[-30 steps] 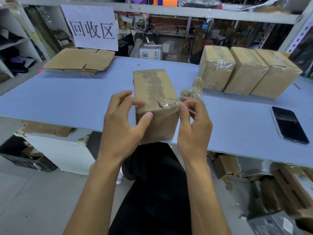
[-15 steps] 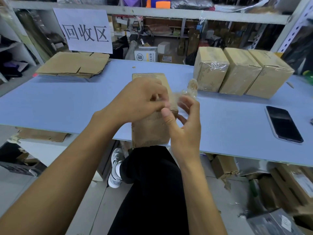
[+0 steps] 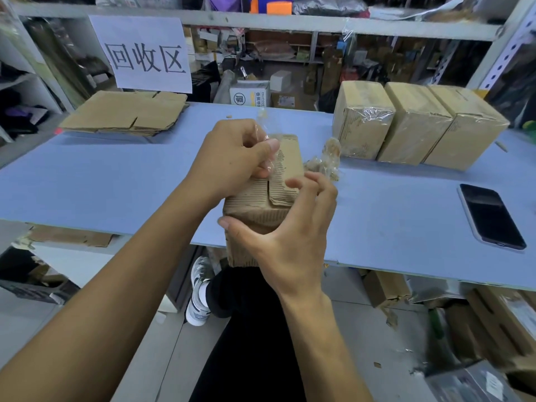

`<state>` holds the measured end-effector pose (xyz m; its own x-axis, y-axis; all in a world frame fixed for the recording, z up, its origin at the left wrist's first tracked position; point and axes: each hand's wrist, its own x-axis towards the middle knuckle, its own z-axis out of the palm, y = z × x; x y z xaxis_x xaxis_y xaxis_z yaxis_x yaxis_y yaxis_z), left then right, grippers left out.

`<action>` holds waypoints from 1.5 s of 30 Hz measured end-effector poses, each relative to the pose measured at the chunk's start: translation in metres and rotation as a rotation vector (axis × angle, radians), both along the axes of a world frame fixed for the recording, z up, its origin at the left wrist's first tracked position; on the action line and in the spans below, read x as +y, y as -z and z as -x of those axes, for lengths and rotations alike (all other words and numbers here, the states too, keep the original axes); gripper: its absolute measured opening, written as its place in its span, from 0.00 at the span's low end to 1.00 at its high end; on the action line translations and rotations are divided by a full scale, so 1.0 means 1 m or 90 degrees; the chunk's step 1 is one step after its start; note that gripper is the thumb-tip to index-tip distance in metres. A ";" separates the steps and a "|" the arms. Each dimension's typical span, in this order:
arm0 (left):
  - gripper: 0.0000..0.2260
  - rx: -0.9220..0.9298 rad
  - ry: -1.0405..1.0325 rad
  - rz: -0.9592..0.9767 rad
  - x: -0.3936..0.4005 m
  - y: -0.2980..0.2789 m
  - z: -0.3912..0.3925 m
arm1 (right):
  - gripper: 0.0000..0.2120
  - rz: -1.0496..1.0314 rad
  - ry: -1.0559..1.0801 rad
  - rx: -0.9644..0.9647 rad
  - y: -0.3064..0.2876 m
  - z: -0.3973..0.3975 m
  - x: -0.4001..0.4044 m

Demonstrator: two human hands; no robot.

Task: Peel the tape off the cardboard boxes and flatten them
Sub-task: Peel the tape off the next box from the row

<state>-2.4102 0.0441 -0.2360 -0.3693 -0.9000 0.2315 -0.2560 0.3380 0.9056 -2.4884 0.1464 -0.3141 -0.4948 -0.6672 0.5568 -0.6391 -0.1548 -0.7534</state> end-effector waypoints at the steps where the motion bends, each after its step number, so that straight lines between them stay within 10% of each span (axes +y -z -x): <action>1: 0.06 0.013 0.000 -0.016 0.000 -0.001 0.001 | 0.42 -0.007 0.026 0.021 -0.001 -0.004 0.000; 21: 0.08 -0.254 -0.067 0.254 -0.016 -0.010 -0.017 | 0.20 0.026 -0.176 -0.008 -0.002 0.048 0.005; 37: 0.05 -0.443 0.020 0.536 -0.026 -0.001 -0.014 | 0.21 -0.015 -0.150 -0.099 0.005 0.051 0.005; 45: 0.08 -0.507 0.108 0.482 -0.030 0.001 -0.027 | 0.21 0.013 -0.080 -0.078 0.008 0.063 -0.008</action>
